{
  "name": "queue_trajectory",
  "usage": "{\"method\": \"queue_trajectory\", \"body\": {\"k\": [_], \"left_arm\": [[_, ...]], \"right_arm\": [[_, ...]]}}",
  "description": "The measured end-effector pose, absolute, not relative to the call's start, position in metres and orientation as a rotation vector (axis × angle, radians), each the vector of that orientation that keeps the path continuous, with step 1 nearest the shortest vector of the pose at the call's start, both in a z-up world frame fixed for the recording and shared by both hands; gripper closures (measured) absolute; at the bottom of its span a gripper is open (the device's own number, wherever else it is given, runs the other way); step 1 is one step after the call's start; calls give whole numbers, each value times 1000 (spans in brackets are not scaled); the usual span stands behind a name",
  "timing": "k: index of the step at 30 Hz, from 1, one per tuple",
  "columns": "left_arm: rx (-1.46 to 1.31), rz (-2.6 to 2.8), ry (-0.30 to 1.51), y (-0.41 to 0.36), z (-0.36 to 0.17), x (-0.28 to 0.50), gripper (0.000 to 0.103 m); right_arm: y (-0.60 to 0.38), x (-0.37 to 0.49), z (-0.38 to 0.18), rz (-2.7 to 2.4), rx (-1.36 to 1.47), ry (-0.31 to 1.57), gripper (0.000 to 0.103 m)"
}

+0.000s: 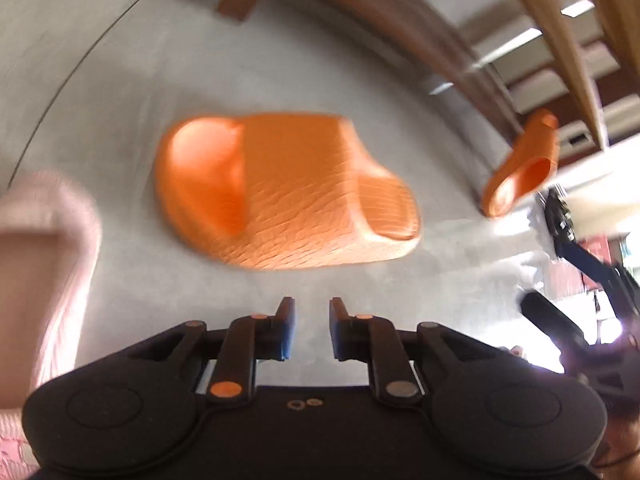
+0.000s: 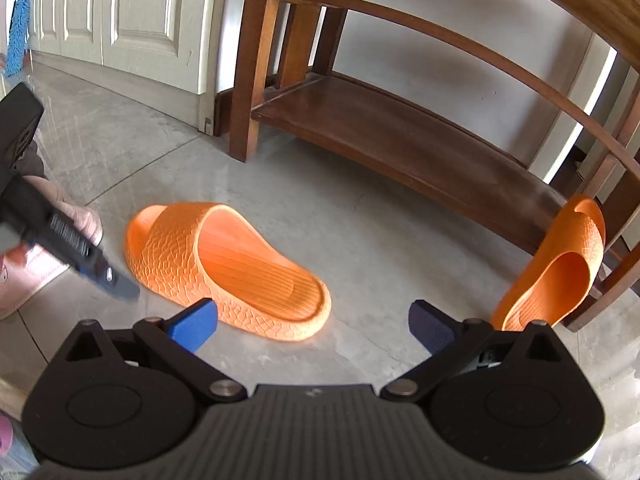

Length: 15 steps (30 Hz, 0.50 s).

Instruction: Organize scattered shoes

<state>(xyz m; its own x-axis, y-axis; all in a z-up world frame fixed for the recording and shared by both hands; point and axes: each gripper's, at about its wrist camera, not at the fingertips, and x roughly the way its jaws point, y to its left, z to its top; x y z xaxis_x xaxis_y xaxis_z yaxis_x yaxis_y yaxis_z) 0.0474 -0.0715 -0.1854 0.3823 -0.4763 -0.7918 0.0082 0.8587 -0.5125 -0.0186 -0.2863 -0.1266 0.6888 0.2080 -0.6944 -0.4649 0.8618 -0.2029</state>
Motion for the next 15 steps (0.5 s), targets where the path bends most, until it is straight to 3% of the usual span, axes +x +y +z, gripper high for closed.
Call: {"method": "queue_trajectory", "body": {"k": [4,10,13,15], "left_arm": [[-416,-286,1016,-49,-170,68,76],[-433,-379,1065,-34,-193,83,72],[-461,-420,1072,-29,-203,88,60],[-487,-440,1065,-27,-209,91,60]], "right_arm": [[-286,-11,-128,385,-360,723,1],[-281,-12,-132,386,-363,735,1],[-280,-11,-132,380,-344,747,0],[-279,-9,-133,375,-328,761,1]]}}
